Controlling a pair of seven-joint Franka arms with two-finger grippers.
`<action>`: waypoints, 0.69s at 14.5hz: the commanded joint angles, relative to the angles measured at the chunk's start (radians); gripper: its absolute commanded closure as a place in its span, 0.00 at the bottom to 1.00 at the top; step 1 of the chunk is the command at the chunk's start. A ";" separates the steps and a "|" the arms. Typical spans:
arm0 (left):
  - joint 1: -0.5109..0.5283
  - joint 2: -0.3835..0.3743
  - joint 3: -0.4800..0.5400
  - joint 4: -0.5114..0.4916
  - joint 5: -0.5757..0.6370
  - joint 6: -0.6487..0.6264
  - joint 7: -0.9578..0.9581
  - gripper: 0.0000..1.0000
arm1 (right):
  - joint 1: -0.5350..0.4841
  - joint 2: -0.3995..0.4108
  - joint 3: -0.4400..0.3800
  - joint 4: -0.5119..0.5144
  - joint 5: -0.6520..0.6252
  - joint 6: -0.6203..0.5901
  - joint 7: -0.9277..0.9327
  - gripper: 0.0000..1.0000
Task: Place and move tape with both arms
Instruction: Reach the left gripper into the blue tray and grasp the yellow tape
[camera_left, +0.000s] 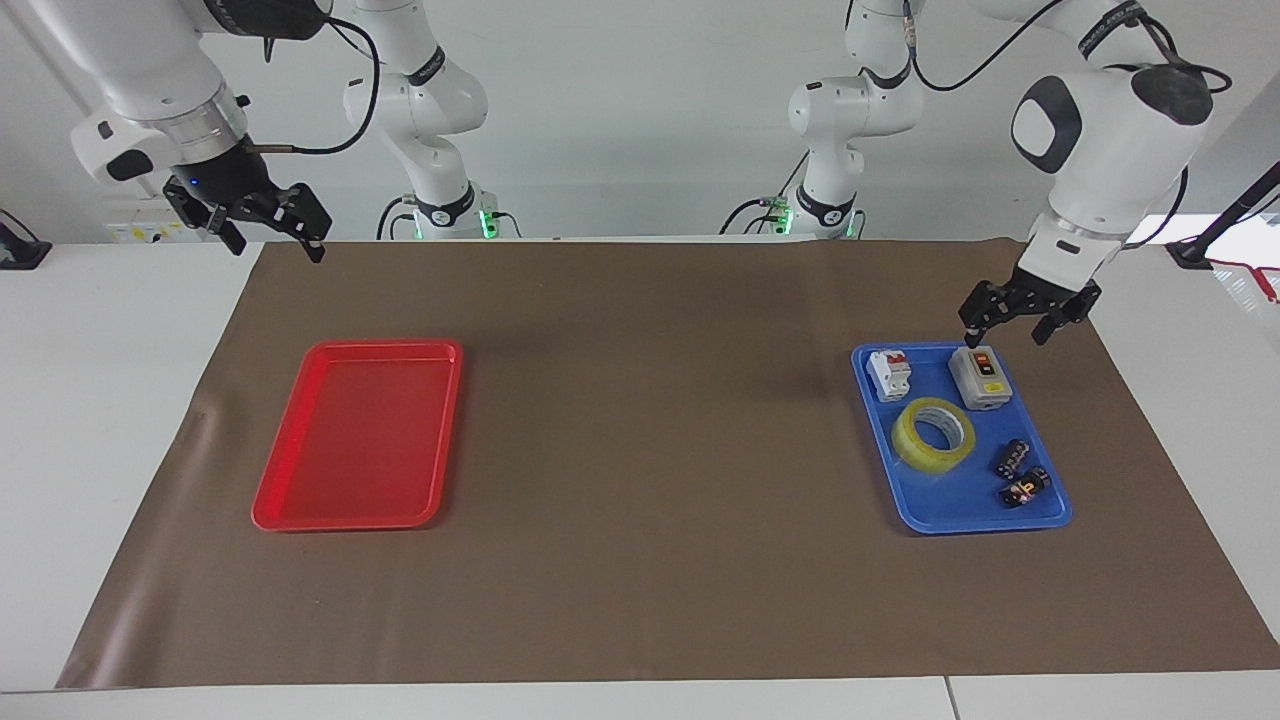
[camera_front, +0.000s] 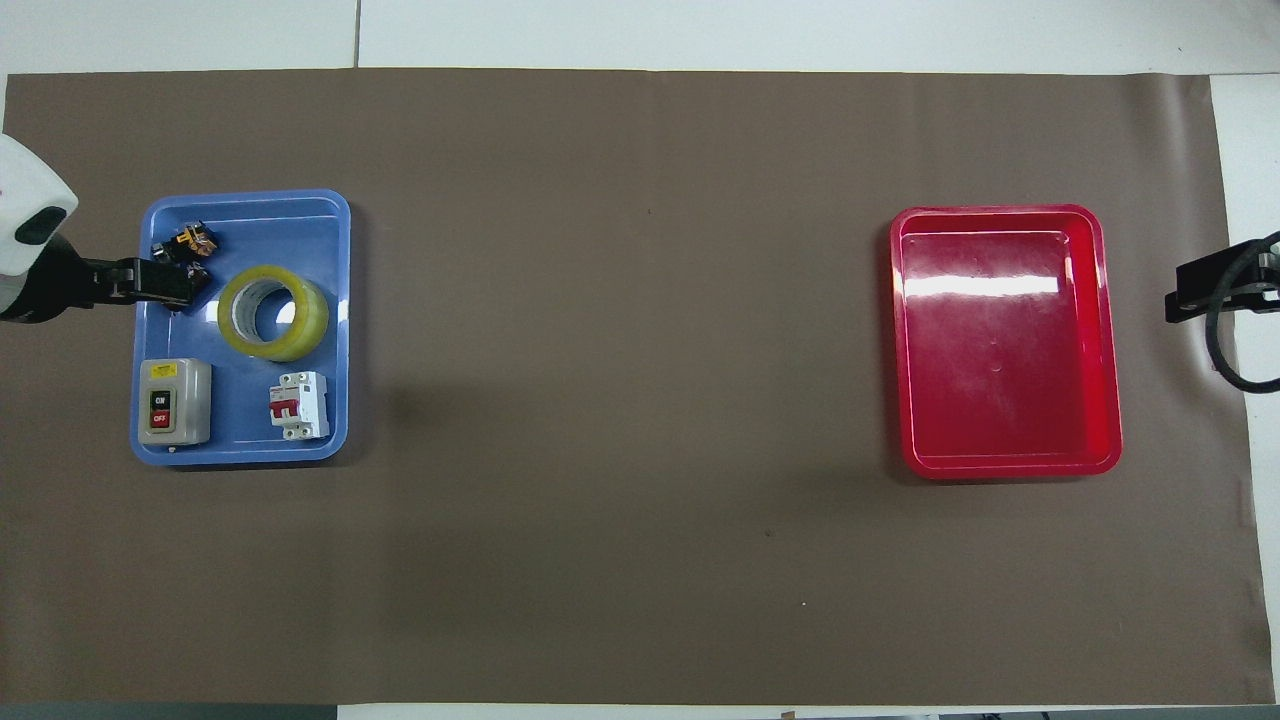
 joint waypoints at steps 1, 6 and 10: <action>0.006 0.056 0.001 -0.041 0.007 0.114 0.018 0.00 | -0.012 -0.022 0.003 -0.029 0.001 0.017 -0.030 0.00; 0.044 0.141 0.001 -0.121 0.008 0.318 0.023 0.00 | -0.012 -0.022 0.003 -0.029 0.001 0.019 -0.030 0.00; 0.071 0.177 0.001 -0.190 0.008 0.447 0.052 0.00 | -0.012 -0.022 0.003 -0.031 0.001 0.017 -0.030 0.00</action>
